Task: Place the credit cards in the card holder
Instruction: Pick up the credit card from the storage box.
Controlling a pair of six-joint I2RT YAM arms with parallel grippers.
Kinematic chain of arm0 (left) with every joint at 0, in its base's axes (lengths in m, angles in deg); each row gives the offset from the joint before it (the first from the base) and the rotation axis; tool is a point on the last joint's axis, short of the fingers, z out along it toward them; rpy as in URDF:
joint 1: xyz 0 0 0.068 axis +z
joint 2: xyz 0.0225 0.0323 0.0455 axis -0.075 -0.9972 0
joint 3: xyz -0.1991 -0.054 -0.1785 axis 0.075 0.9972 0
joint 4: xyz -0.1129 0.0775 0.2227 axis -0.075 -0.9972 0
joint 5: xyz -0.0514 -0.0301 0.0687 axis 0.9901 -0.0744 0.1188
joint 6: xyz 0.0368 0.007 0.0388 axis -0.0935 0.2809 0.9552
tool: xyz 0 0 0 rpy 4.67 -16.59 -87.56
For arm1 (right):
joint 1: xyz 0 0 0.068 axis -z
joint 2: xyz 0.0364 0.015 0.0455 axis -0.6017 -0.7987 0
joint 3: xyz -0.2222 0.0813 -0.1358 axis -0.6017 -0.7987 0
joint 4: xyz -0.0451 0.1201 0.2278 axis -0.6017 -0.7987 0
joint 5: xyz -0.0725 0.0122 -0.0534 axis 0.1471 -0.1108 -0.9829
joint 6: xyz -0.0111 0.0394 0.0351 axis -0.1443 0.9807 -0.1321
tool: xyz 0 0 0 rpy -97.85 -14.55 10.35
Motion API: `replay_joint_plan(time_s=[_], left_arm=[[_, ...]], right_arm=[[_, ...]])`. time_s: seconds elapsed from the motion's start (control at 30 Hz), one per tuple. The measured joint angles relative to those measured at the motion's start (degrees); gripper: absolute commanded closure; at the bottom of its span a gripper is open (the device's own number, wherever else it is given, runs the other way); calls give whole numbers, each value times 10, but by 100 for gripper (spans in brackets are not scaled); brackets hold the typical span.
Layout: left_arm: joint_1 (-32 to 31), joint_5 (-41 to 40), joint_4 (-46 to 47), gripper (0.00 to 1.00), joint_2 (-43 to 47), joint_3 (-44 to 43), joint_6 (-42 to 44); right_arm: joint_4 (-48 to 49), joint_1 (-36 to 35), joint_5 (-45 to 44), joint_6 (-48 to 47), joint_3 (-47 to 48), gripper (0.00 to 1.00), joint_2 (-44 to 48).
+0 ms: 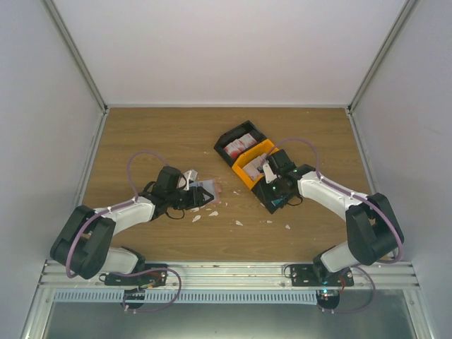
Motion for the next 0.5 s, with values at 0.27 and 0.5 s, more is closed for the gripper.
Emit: replay_joint_plan(time_s=[0.27, 0.5], left_arm=[[0, 0, 0, 44, 0, 0, 0], [-13, 2, 8, 42, 0, -1, 0]], right_arm=[[-3, 0, -13, 10, 0, 84, 0], [-3, 1, -38, 21, 0, 96, 6]])
